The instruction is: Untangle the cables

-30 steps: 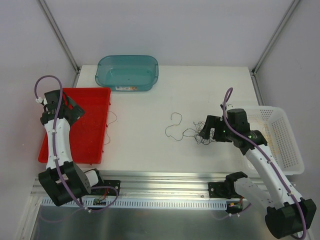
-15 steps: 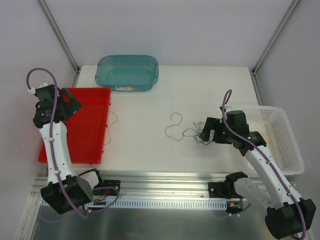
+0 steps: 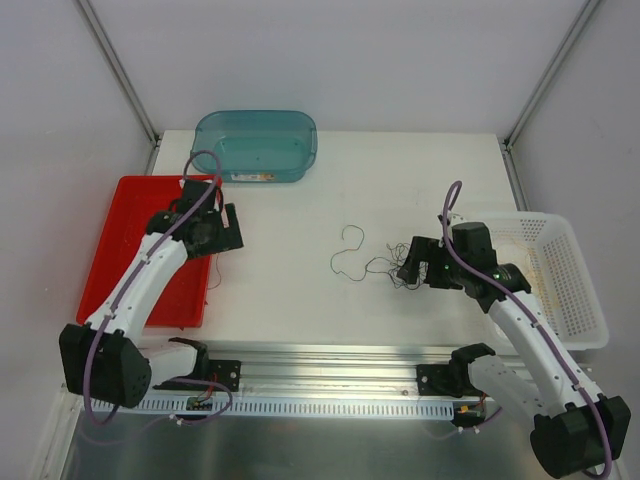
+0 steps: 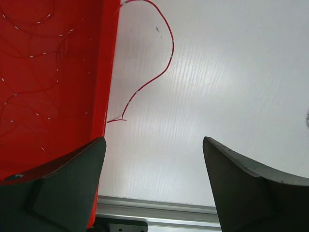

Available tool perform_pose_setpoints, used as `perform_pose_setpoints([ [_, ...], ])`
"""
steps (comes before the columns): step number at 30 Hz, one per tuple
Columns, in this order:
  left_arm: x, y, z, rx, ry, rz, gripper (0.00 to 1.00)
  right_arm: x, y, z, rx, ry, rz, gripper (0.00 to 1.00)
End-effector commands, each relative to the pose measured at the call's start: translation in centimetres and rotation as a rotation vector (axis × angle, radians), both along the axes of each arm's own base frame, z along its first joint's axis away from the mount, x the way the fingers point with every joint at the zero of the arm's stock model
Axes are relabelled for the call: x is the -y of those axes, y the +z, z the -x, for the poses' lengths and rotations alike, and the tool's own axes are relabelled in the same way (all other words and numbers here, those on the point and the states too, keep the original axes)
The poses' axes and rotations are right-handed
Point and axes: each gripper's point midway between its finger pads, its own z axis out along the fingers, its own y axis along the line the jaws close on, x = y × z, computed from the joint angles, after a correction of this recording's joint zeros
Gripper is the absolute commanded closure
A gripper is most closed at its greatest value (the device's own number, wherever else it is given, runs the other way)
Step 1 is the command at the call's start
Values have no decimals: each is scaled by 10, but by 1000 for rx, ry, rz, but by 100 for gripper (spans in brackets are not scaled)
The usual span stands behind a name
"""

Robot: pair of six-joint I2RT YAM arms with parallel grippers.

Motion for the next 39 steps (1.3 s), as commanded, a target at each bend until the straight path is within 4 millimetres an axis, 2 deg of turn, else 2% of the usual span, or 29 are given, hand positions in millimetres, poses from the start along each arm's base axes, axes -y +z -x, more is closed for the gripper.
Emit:
perform_pose_setpoints([
  [1, -2, -15, -11, -33, -28, -153, 19, -6, 3, 0, 14, 18, -29, 0],
  [6, 3, -31, -31, -43, -137, -270, 27, -6, 1, 3, 13, 21, -32, 0],
  [10, -2, -46, -40, -84, -169, -339, 34, -6, 1, 5, 13, 21, -32, 0],
  [17, 1, -61, -49, -110, -203, -353, 46, -5, 0, 7, 7, 22, -31, 0],
  [21, -1, -70, -48, -136, -205, -368, 66, -5, 1, 7, 9, 22, -32, 0],
  [22, -1, -69, -47, -136, -210, -369, 78, -5, 2, 7, 10, 20, -32, 0],
  [24, 1, -65, -47, -121, -217, -361, 89, -5, 2, 8, 10, 22, -30, 0],
  [26, 5, -49, -48, -71, -222, -336, 99, -5, 3, 8, 7, 21, -31, 0],
  [29, 9, -14, -50, 23, -225, -300, 100, -5, 3, 7, 6, 23, -31, 0],
  [30, 10, 8, -52, 85, -218, -284, 100, -5, 4, 7, 6, 23, -30, 0],
  [32, 8, 28, -51, 126, -218, -291, 100, -6, 5, 6, 5, 24, -33, 0],
  [33, 2, 49, -53, 174, -202, -307, 100, -6, 6, 6, 6, 25, -32, 0],
  [35, -8, 67, -54, 205, -175, -329, 100, -6, 6, 5, 7, 25, -32, 0],
  [36, -23, 82, -55, 219, -133, -348, 100, -6, 7, 6, 7, 27, -33, 1],
  [39, -52, 97, -56, 224, -66, -408, 100, -6, 7, 6, 8, 24, -34, 0],
])
